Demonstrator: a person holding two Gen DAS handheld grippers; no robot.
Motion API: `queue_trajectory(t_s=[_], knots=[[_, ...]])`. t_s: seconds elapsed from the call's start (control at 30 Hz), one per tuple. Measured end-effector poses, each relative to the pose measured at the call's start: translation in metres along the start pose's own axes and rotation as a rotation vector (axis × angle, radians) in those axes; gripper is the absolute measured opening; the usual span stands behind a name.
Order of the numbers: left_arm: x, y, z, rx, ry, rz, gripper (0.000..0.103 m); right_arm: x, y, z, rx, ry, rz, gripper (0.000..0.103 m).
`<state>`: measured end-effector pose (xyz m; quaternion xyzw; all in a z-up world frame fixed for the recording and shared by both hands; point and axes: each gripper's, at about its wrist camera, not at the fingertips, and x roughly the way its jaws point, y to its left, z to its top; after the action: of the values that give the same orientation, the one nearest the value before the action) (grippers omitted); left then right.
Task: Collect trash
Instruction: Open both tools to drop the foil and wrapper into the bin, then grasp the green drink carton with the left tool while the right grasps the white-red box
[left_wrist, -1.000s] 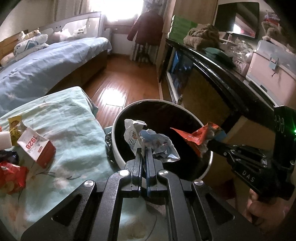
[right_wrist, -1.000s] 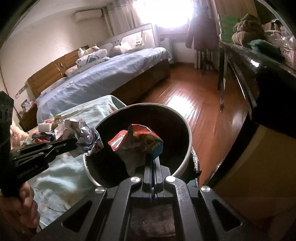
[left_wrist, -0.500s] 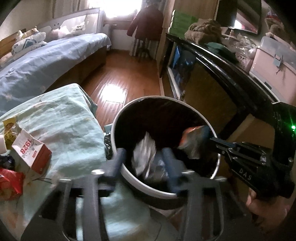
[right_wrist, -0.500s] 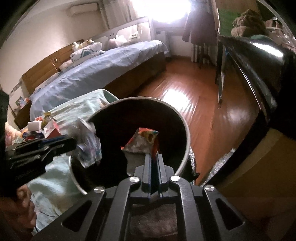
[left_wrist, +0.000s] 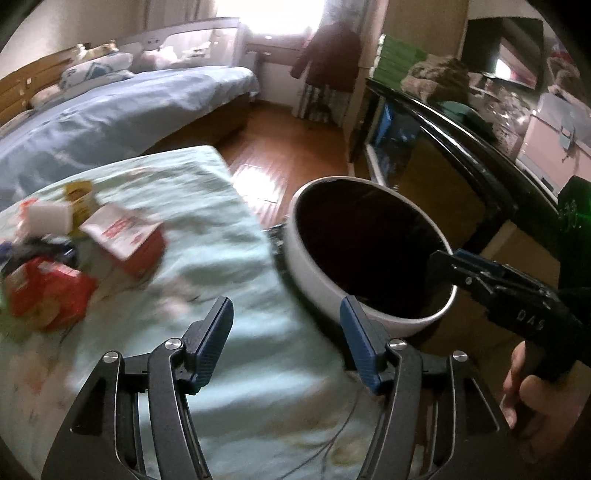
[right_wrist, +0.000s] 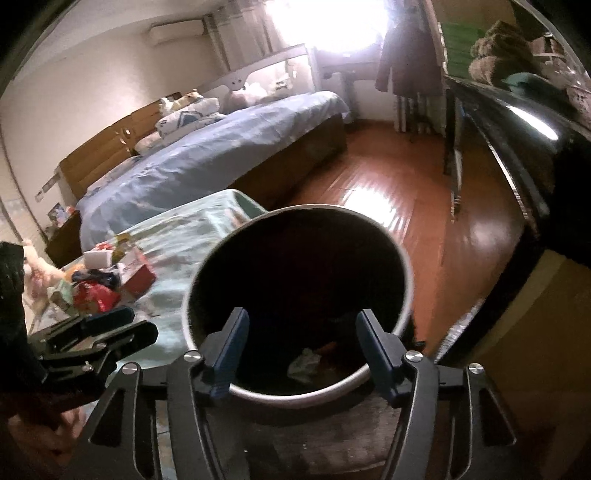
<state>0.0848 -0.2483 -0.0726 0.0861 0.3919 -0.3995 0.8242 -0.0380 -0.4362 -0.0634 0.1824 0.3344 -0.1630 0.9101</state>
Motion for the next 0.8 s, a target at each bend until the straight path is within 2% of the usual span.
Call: queue_trajectory(t_s=[0.3, 0.53, 0.8], knots=[[-0.034, 0.059, -0.030, -0.138, -0.029, 0.100, 0.063, 0.000, 0.044, -0.008, -0.036, -0.001, 0.091, 0.069], [-0.053, 0.102, -0.050, -0.224, -0.041, 0.168, 0.064, 0.006, 0.076, -0.015, -0.068, 0.017, 0.152, 0.078], [-0.068, 0.138, -0.068, -0.293, -0.044, 0.232, 0.064, 0.024, 0.111, -0.024, -0.118, 0.057, 0.221, 0.080]])
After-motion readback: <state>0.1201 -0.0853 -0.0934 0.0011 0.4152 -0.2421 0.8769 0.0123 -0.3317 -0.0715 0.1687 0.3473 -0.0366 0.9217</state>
